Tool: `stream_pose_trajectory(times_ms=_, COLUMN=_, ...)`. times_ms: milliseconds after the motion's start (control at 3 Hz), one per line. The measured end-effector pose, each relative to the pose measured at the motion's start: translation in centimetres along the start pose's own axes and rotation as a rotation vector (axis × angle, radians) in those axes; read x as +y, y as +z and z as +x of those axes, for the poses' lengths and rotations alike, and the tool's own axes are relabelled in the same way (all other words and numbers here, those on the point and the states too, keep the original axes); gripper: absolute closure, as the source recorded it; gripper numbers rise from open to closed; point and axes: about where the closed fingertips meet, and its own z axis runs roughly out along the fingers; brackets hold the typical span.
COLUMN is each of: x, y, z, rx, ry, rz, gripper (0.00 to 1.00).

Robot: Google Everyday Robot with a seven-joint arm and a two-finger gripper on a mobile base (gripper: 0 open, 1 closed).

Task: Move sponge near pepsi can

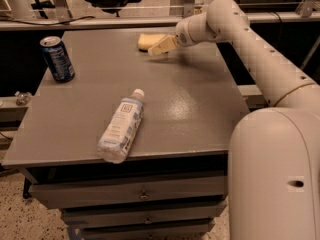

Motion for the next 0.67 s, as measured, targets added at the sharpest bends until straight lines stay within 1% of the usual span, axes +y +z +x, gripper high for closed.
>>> stream_pose_trajectory(times_ms=333, x=-0.68, y=1.46, z=0.27, rx=-0.004, ry=0.037, rz=0.024, gripper=0.18)
stream_pose_trajectory(times_ms=667, x=-0.99, y=2.10, z=0.52, rx=-0.005, ry=0.060, rz=0.038, gripper=0.41)
